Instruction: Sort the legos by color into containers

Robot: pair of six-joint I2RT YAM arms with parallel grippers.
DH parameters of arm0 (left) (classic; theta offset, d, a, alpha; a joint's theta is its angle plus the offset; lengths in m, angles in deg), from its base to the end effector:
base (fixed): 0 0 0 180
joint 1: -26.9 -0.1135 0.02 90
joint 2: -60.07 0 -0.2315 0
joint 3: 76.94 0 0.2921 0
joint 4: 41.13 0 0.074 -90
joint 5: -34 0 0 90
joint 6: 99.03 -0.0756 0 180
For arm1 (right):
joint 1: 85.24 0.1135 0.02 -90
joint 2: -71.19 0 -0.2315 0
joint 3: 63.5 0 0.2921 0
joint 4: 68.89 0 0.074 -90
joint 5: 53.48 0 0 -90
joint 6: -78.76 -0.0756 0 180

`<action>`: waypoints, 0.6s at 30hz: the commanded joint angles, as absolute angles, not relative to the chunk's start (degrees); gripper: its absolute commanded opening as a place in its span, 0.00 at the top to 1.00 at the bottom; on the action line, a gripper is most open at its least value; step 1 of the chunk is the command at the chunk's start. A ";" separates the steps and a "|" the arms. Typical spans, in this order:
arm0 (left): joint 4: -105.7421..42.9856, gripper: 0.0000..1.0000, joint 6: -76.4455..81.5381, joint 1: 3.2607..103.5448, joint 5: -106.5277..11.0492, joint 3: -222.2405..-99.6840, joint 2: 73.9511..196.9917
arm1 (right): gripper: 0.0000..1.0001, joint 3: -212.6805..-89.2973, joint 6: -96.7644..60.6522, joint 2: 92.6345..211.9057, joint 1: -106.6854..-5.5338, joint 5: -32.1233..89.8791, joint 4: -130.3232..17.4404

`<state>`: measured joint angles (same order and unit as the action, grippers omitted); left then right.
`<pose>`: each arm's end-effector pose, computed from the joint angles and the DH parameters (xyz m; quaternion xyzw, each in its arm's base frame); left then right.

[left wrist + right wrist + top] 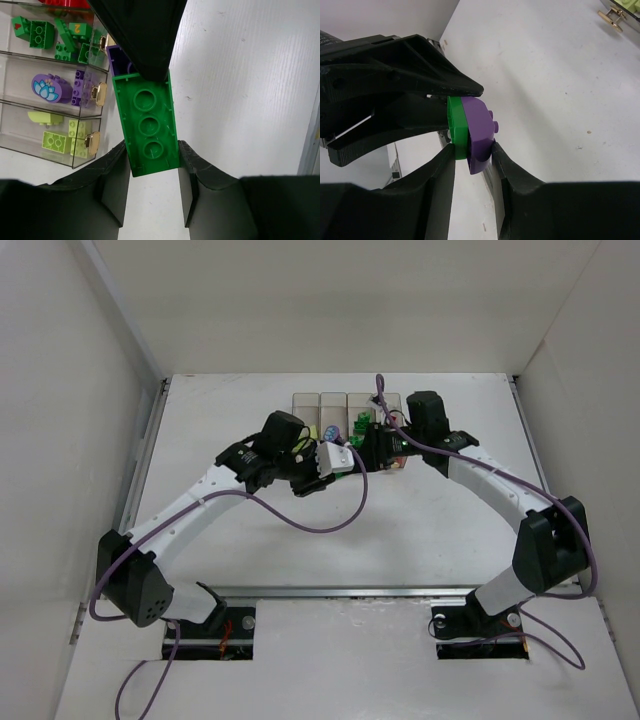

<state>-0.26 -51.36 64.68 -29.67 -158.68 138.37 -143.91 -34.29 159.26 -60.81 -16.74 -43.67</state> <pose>0.2776 -0.2576 0.2716 0.6390 0.6033 -0.1869 0.4390 0.3408 0.2213 0.2412 -0.2237 0.7825 0.5324 0.2327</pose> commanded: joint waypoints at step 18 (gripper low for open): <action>-5.46 1.00 -47.98 64.17 -26.03 -156.03 134.68 | 0.81 -145.40 -34.36 158.73 -60.63 -20.43 -46.75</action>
<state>-2.16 -49.13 64.25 -28.95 -157.22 137.43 -143.91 -34.62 159.28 -60.90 -16.98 -43.76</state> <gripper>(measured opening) 0.348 0.372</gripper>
